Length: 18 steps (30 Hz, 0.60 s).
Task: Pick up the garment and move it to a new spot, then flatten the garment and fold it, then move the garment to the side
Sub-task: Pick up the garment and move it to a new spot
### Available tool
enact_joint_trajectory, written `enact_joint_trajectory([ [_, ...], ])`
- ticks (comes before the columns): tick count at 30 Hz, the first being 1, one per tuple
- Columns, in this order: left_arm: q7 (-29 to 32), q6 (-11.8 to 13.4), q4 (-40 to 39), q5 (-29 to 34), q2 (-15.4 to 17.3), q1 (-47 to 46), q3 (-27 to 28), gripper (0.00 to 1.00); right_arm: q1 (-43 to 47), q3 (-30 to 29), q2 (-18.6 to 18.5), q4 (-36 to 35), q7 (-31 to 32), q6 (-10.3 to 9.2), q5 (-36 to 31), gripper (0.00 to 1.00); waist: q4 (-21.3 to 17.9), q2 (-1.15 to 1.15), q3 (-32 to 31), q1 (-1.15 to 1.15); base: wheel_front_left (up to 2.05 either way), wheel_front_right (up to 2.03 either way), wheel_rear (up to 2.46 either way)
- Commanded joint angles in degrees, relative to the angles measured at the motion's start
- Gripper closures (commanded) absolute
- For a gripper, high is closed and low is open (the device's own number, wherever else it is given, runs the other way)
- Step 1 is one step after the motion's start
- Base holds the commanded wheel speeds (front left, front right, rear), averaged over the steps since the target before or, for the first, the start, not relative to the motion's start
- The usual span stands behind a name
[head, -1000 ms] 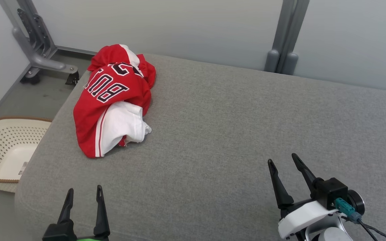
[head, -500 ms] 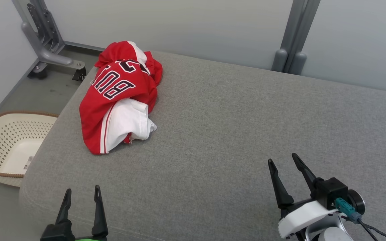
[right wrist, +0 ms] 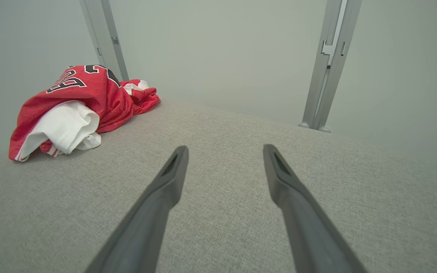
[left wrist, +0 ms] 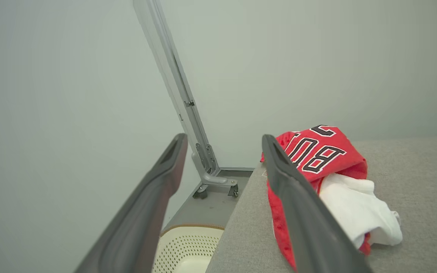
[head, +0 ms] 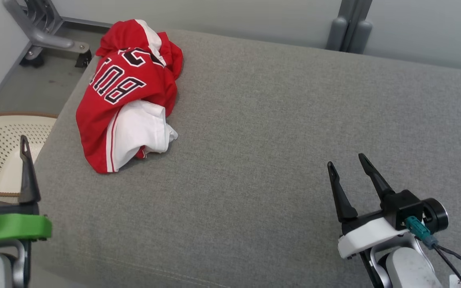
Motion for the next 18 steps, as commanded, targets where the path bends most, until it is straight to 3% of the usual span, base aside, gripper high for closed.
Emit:
enact_joint_trajectory([
  [1, 0.7, -1.3, 2.3, -0.2, 1.9, -2.5, 0.3, 0.00, -1.4, -0.2, -0.3, -0.6, -0.2, 0.00, -1.0, 0.00, -1.4, 0.00, 4.3, 0.00, 0.00, 0.00, 0.00],
  [5, 4.3, -4.6, 8.6, -0.6, 7.8, -9.3, -2.2, 0.00, -3.2, -0.6, -0.3, -1.7, -0.2, 0.00, -3.6, 0.00, -2.8, 0.00, 7.9, 0.00, 0.00, 0.00, 0.00],
  [7, 6.1, -5.3, 12.0, -2.0, 9.1, -12.3, -4.0, 0.00, -4.0, -1.1, -0.2, -2.2, -0.2, 0.00, -4.6, 0.00, -3.2, 0.00, 9.5, 0.00, 0.00, 0.00, 0.00],
  [13, 10.9, -5.9, 23.1, -9.1, 11.0, -19.9, -13.1, 0.00, -5.9, -1.7, -0.2, -3.3, -0.2, -0.01, -7.6, 0.00, -4.7, 0.00, 14.7, 0.00, 0.00, 0.00, 0.00],
  [18, 10.3, -5.9, 29.5, -14.7, 12.3, -23.1, -17.4, 0.00, -6.7, -1.9, -0.2, -3.7, -0.2, -0.01, -8.7, 0.00, -5.9, 0.00, 16.7, 0.00, 0.00, 0.00, 0.00],
])
